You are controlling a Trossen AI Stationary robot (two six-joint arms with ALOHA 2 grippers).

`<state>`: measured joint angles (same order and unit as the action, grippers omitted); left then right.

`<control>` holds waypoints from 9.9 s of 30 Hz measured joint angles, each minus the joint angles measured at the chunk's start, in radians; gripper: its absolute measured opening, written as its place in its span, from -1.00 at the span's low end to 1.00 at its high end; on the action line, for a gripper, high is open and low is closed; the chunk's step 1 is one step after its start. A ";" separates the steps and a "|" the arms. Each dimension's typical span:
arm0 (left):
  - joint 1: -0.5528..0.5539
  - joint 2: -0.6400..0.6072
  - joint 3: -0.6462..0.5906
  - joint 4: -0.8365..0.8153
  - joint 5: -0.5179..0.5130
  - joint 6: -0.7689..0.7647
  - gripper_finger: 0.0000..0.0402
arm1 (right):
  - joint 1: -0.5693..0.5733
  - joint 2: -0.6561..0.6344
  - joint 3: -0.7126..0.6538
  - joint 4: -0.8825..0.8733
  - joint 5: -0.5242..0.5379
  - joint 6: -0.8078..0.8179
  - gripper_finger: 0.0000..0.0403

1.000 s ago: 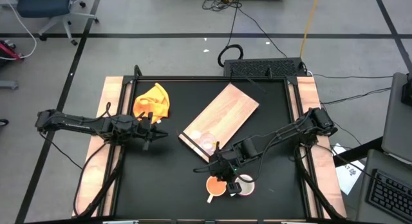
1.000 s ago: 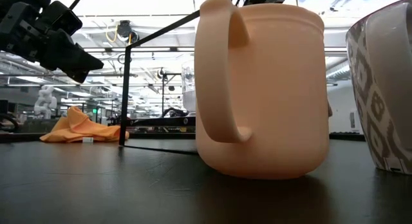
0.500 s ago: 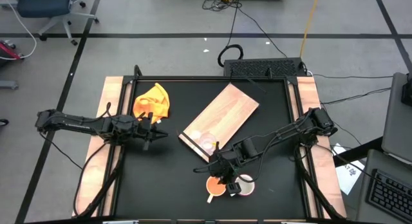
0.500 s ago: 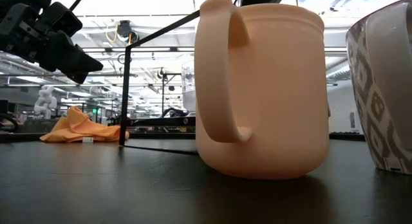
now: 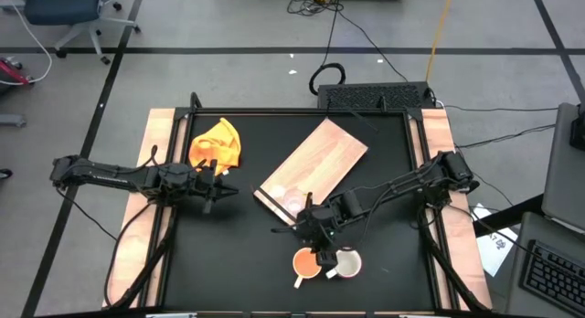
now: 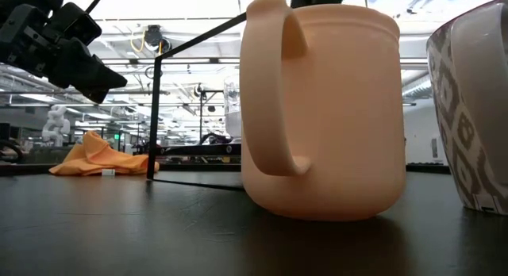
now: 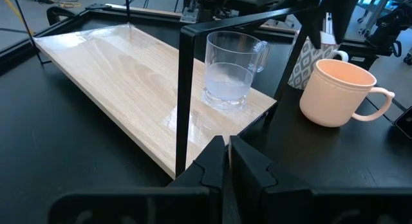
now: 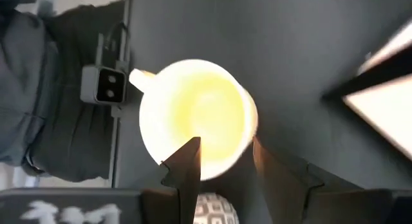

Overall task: Stack small to large cups/mugs on shelf
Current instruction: Put the orange mug on the shelf

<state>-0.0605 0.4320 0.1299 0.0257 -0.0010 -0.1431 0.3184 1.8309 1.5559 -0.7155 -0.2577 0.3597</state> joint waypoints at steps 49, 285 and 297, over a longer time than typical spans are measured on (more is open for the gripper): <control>-0.001 0.000 0.000 -0.008 0.005 0.000 -0.87 | 0.009 0.076 -0.010 0.038 -0.006 0.089 -0.34; -0.070 0.000 0.000 -0.046 -0.035 0.007 -0.87 | -0.439 -0.235 -0.103 -0.204 0.179 -0.971 -0.99; -0.070 0.000 0.000 -0.045 -0.035 0.014 -0.87 | -0.519 -0.235 -0.103 -0.163 0.124 -0.986 -0.99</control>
<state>-0.1307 0.4319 0.1299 -0.0196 -0.0364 -0.1292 -0.2001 1.5959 1.4532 -0.8786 -0.1334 -0.6262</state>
